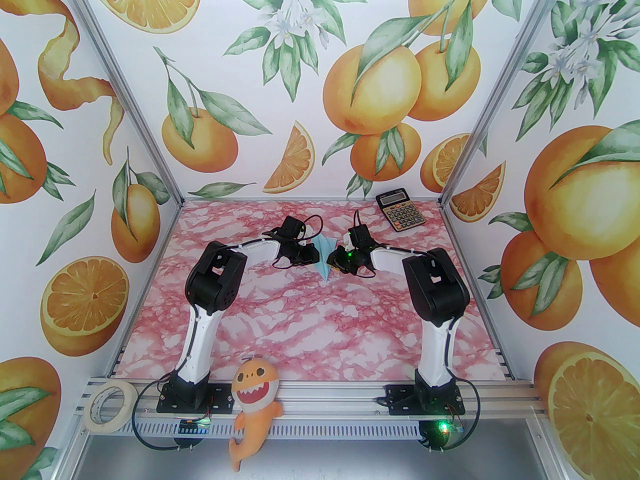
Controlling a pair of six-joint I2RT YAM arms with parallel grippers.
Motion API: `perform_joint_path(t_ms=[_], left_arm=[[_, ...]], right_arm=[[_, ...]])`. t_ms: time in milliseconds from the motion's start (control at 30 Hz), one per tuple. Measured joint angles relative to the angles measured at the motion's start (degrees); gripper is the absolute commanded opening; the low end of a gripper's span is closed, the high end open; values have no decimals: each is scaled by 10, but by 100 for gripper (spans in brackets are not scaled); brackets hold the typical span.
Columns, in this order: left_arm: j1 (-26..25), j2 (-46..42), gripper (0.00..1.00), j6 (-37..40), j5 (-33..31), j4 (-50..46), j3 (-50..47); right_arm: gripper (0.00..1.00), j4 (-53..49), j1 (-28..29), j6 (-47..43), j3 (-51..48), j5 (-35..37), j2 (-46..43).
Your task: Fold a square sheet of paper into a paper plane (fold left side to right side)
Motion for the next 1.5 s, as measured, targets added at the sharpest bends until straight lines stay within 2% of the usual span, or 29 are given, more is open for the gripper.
perform_joint_path(t_ms=[133,533,600,767,1133,1500], left_arm=[[0,0,15,0,0,-1,0],[-1,0,15,0,0,-1,0],[0,0,15,0,0,-1,0],[0,0,15,0,0,-2,0],[-1,-5,18,0,-5,-7,0],[-9,-91,20,-20,-9,14,-68]], right_arm=[[20,4,0,2,-1,0,2],[18,25,-8,10,-14,-14,2],[14,25,-8,10,-14,-14,2],[18,28,-9,12,-16,-16,2],[16,52,-11,12,-31,-20,-2],[15,68,-11,15,-41,-19,-4]])
